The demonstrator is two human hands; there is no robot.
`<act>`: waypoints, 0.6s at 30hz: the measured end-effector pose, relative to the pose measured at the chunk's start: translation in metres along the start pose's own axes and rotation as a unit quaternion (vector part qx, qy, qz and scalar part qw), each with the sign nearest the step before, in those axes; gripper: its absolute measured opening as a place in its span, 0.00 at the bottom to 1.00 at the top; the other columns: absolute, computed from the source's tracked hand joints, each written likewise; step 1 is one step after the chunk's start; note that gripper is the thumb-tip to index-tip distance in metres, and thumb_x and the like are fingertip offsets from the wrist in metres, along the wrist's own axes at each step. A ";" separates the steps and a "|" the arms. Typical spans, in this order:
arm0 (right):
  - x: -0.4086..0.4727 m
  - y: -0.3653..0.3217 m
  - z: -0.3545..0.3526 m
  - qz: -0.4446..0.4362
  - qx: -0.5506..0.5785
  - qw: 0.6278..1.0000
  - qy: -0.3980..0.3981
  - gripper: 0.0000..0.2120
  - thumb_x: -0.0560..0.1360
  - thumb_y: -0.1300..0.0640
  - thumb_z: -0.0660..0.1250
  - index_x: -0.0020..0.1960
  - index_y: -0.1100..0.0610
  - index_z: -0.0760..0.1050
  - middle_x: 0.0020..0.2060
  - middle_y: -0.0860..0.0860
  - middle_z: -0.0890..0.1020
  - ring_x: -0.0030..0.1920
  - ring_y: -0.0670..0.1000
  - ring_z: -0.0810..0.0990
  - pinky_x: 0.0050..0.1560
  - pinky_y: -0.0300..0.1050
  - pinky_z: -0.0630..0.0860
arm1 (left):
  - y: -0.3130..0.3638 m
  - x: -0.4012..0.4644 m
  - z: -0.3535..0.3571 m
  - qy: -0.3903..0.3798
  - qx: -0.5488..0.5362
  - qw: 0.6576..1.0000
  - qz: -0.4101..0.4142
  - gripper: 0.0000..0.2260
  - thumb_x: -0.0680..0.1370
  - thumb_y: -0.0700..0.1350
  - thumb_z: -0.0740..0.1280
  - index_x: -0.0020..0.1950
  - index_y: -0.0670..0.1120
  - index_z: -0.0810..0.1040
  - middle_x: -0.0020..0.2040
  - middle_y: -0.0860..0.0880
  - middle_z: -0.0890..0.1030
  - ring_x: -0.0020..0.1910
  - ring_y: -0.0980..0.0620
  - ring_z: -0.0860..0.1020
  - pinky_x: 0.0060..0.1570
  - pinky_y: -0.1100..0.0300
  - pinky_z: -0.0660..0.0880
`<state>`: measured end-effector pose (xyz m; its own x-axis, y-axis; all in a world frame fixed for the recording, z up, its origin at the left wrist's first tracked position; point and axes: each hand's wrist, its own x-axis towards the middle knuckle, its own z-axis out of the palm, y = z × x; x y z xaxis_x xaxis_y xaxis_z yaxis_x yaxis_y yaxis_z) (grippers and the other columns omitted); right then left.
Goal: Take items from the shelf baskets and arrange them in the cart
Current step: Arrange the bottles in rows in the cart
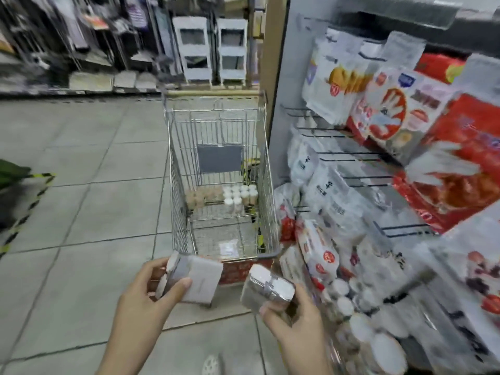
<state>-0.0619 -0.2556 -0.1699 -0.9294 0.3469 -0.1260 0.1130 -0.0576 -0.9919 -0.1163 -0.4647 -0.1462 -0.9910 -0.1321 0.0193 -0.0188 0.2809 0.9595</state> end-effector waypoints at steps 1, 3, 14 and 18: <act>0.012 0.001 0.013 0.003 0.000 1.000 -0.008 0.21 0.66 0.80 0.67 0.47 0.56 0.78 0.39 0.48 0.85 0.37 0.41 0.81 0.40 0.32 0.75 | -0.004 0.016 -0.005 0.001 0.003 1.000 -0.002 0.15 0.63 0.47 0.76 0.47 0.57 0.78 0.41 0.58 0.83 0.40 0.59 0.79 0.37 0.76 0.70; 0.035 0.002 0.036 0.004 -0.021 1.000 -0.013 0.20 0.66 0.78 0.68 0.47 0.54 0.79 0.40 0.47 0.85 0.38 0.41 0.81 0.41 0.31 0.75 | -0.012 0.049 -0.014 -0.010 0.016 1.000 -0.005 0.16 0.66 0.42 0.78 0.48 0.57 0.78 0.42 0.55 0.83 0.43 0.55 0.79 0.38 0.74 0.71; 0.155 0.027 0.093 0.090 -0.105 0.990 -0.014 0.22 0.66 0.70 0.72 0.52 0.48 0.77 0.45 0.46 0.84 0.46 0.46 0.82 0.47 0.40 0.77 | -0.057 0.174 0.003 -0.033 0.004 0.996 -0.087 0.17 0.69 0.33 0.73 0.54 0.49 0.80 0.48 0.51 0.82 0.44 0.59 0.78 0.36 0.73 0.72; 0.214 0.046 0.109 0.141 -0.121 0.982 -0.028 0.21 0.67 0.70 0.71 0.51 0.47 0.75 0.42 0.42 0.84 0.43 0.41 0.82 0.42 0.36 0.77 | -0.073 0.221 0.025 -0.020 0.031 0.993 -0.116 0.18 0.69 0.34 0.73 0.49 0.56 0.79 0.46 0.52 0.81 0.44 0.58 0.78 0.35 0.72 0.72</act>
<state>-0.2934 -0.2860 -0.2412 -0.8661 0.2976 -0.4017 0.4425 0.0824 -0.8930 -0.3375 -0.4909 -0.2190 -0.9636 -0.1633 -0.2117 -0.2535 0.3063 0.9176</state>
